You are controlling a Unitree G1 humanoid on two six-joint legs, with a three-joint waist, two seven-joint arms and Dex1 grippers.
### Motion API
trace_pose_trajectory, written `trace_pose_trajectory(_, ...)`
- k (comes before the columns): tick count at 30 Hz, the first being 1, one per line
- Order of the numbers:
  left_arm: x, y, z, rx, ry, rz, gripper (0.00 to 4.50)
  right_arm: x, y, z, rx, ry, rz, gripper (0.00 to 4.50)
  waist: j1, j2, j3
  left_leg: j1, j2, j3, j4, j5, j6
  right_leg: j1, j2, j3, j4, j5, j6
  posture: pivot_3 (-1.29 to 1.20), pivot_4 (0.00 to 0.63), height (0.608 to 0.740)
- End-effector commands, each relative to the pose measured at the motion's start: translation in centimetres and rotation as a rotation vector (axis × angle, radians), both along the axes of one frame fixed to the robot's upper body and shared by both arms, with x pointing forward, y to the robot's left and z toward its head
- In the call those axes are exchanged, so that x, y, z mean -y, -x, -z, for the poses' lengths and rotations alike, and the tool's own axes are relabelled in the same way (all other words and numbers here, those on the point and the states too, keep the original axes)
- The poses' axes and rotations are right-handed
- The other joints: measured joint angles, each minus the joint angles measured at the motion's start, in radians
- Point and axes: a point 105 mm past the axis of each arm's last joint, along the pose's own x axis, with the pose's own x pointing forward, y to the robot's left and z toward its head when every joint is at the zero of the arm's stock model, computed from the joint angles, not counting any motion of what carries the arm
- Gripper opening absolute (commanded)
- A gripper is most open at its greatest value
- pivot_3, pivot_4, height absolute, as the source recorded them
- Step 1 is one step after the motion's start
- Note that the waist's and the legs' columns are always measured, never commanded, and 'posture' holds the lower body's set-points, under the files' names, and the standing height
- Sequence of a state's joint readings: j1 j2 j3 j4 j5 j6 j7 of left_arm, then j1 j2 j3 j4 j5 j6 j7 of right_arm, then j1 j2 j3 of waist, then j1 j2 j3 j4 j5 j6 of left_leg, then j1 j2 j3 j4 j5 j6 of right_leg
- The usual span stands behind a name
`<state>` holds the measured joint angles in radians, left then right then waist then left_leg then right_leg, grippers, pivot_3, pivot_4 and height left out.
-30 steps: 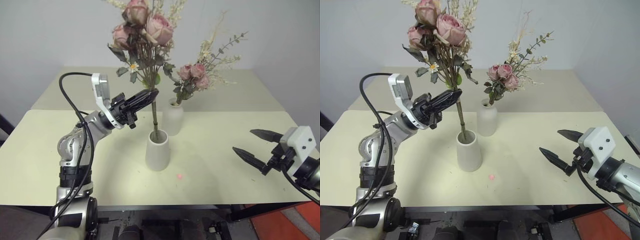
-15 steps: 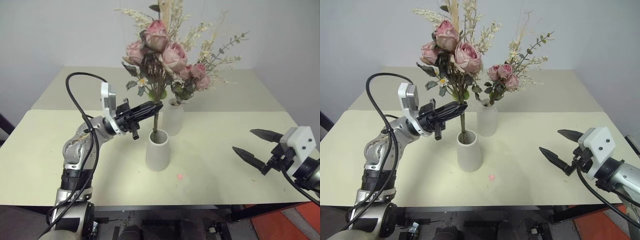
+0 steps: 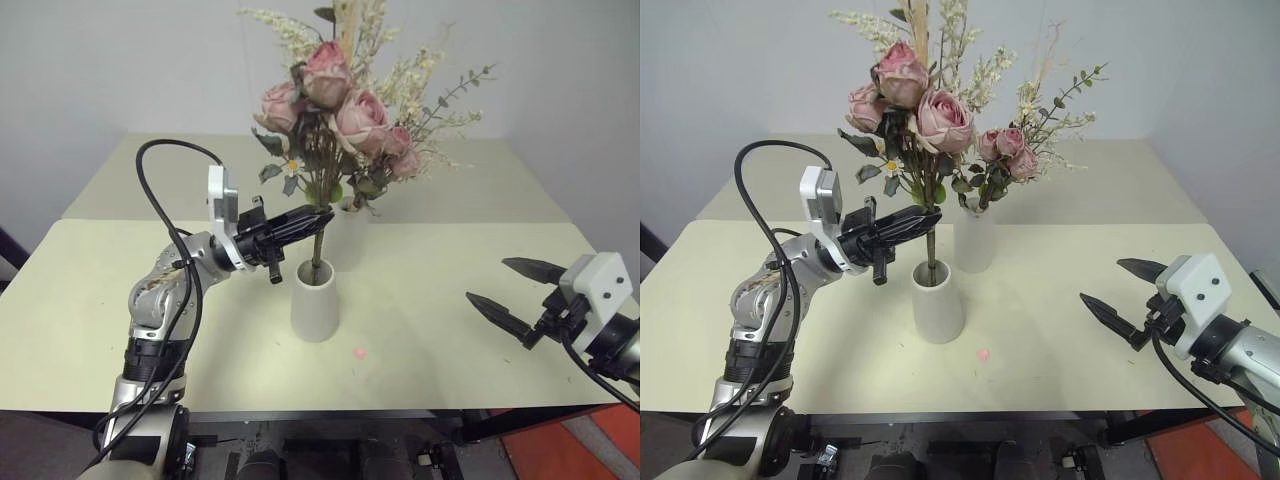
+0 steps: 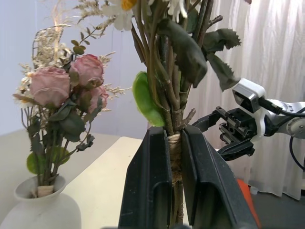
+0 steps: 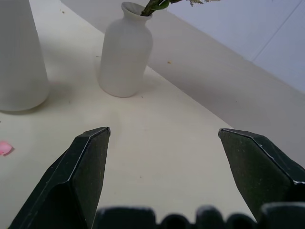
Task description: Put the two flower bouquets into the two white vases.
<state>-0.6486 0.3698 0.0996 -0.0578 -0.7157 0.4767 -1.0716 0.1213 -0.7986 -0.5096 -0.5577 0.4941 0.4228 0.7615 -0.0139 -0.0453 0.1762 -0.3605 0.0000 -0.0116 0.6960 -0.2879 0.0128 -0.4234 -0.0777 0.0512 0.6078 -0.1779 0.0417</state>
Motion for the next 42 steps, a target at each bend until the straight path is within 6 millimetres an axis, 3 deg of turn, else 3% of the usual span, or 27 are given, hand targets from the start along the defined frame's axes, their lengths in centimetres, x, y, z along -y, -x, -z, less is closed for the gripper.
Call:
trace_pose_trajectory(1,0.1,0.8,-1.3,0.078,0.019,0.004,0.08,-0.3,0.2,-1.0,0.054,0.008,-0.013,4.3,0.0,0.0,0.0,0.0,0.0,0.0,0.0,0.0,0.0,0.0,0.0,0.0,0.0,0.0,0.0,0.0,0.15,0.74)
trace_pose_trajectory(11,-0.1,1.3,0.4,-0.034,-0.049,0.07,0.08,-0.4,-0.1,-0.9,0.051,0.007,-0.016,4.3,0.0,0.0,0.0,0.0,0.0,0.0,0.0,0.0,0.0,0.0,0.0,0.0,0.0,-0.001,0.002,0.0,0.15,0.74)
trace_pose_trajectory(12,0.0,1.0,0.5,-0.04,-0.051,0.053,0.8,-0.4,-0.1,-0.9,0.053,0.005,-0.017,4.3,0.0,0.0,0.0,0.0,0.0,0.0,0.0,0.0,0.0,0.0,0.0,0.0,0.0,-0.001,0.002,0.0,0.15,0.74)
trace_pose_trajectory(19,-0.2,1.2,1.4,-0.037,-0.127,0.083,2.98,-0.5,0.0,-0.9,0.056,0.001,-0.015,4.3,-0.001,0.0,0.0,0.0,0.0,0.0,0.0,0.0,0.0,-0.001,0.0,0.0,0.0,-0.001,0.001,0.0,0.15,0.74)
trace_pose_trajectory(23,-1.7,1.3,1.9,-0.031,-0.269,0.051,4.34,-0.4,0.0,-0.8,0.056,0.002,-0.007,4.3,-0.004,0.0,0.0,0.0,0.0,0.0,-0.001,0.0,0.0,-0.001,0.0,0.0,0.0,-0.002,0.002,0.0,0.15,0.74)
trace_pose_trajectory(24,-2.3,1.4,2.3,-0.007,-0.324,0.031,4.46,-0.4,0.1,-0.8,0.056,0.0,-0.005,4.3,-0.004,0.0,0.0,0.001,0.001,0.0,-0.001,0.0,0.0,-0.001,0.001,0.0,0.001,-0.002,0.002,0.0,0.15,0.74)
trace_pose_trajectory(27,-4.0,1.3,2.2,0.038,-0.388,-0.029,4.46,-0.3,0.1,-0.7,0.057,-0.003,0.001,4.3,-0.001,0.001,0.0,0.001,0.001,0.0,-0.002,0.0,0.0,0.0,0.0,0.0,0.0,-0.003,0.002,0.0,0.15,0.74)
trace_pose_trajectory(31,-7.2,1.4,-1.3,0.018,-0.253,-0.118,4.46,-0.3,0.2,-0.6,0.058,-0.005,0.005,4.3,-0.001,0.001,0.001,-0.001,0.002,0.0,-0.001,0.0,0.0,-0.002,0.0,-0.001,0.0,-0.003,0.002,0.0,0.15,0.74)
trace_pose_trajectory(33,-9.8,2.0,-3.0,0.001,-0.197,-0.175,4.46,-0.2,0.2,-0.8,0.061,-0.009,0.005,4.3,-0.004,0.001,0.001,-0.001,0.002,0.0,-0.001,0.0,0.0,-0.003,0.0,-0.001,0.001,-0.003,0.002,0.0,0.15,0.74)
trace_pose_trajectory(38,-14.8,3.5,-3.5,0.015,-0.308,-0.359,4.46,0.7,0.7,-0.9,0.053,-0.001,0.009,4.3,-0.006,0.002,0.001,0.0,0.003,0.0,-0.003,0.0,0.0,-0.003,0.001,-0.001,0.001,-0.006,0.004,0.0,0.15,0.74)
trace_pose_trajectory(42,-16.5,4.6,-3.7,0.036,-0.389,-0.433,4.46,1.5,1.0,-0.8,0.034,0.006,0.011,4.3,0.002,0.002,0.002,0.0,0.003,0.0,-0.002,0.0,0.0,-0.002,0.0,-0.003,0.001,-0.007,0.005,0.0,0.15,0.74)
